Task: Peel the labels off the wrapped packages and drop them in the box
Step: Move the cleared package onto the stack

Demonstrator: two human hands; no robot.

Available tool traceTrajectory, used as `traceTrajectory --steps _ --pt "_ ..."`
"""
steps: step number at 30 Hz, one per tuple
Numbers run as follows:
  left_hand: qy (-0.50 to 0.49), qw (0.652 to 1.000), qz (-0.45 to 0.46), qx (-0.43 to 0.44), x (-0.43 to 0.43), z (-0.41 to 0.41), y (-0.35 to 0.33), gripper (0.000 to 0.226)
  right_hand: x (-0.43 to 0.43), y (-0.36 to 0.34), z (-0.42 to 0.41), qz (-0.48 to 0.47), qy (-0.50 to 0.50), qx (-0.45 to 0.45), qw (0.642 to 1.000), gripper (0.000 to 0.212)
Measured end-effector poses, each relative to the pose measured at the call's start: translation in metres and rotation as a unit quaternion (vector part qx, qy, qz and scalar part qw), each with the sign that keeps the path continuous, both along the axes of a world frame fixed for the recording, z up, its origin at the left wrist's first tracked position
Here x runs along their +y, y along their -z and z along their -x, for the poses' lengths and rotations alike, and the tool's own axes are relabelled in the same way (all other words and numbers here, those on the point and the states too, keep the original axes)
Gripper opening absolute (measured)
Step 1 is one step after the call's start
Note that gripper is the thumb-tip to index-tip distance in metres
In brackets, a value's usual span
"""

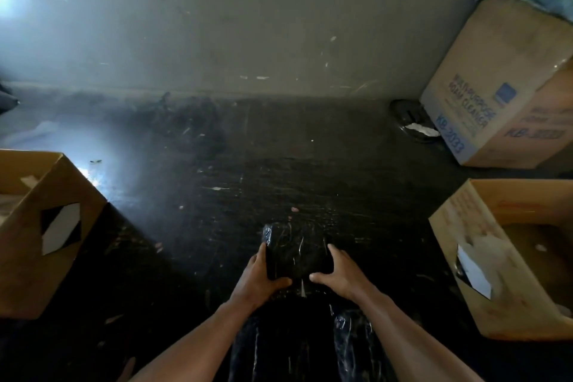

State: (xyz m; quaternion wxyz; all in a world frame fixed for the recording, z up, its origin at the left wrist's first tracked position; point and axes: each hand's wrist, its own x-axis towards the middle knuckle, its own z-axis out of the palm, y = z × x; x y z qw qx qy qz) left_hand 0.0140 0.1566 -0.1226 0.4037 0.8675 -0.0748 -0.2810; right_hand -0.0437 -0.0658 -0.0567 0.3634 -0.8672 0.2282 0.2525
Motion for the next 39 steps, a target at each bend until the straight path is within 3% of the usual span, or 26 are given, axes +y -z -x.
traceTrajectory --steps 5,9,12,18,21,23,28,32,39 --pt "0.036 0.999 -0.009 0.016 0.007 0.004 -0.015 0.138 0.009 0.007 0.002 -0.024 0.011 0.011 1.0 0.123" --pt "0.053 0.999 0.0 0.011 0.006 0.002 -0.022 0.135 0.014 0.006 0.004 -0.044 0.037 0.021 0.998 0.13" --pt "0.063 0.998 0.013 -0.014 0.007 -0.001 -0.037 0.12 0.017 -0.003 0.004 -0.053 0.044 0.016 0.997 0.127" --pt "0.062 0.995 0.039 -0.068 0.024 -0.005 -0.074 0.109 0.025 -0.032 0.017 -0.067 0.05 -0.066 0.994 0.123" --pt "0.053 0.995 0.044 -0.073 0.037 0.008 -0.087 0.093 0.033 -0.049 0.029 -0.061 0.025 -0.104 0.992 0.118" --pt "0.042 0.995 0.047 -0.075 0.047 0.019 -0.089 0.104 0.04 -0.057 0.041 -0.056 0.009 -0.121 0.991 0.119" --pt "0.03 0.994 0.072 -0.074 0.07 0.069 -0.103 0.097 0.063 -0.066 0.088 -0.072 -0.007 -0.145 0.987 0.118" --pt "0.018 0.997 0.022 -0.066 0.084 0.111 -0.095 0.119 0.076 -0.058 0.133 -0.081 -0.004 -0.146 0.986 0.116" --pt "0.004 0.999 0.012 -0.044 0.1 0.173 -0.073 0.124 0.097 -0.033 0.19 -0.071 0.0 -0.147 0.987 0.114"
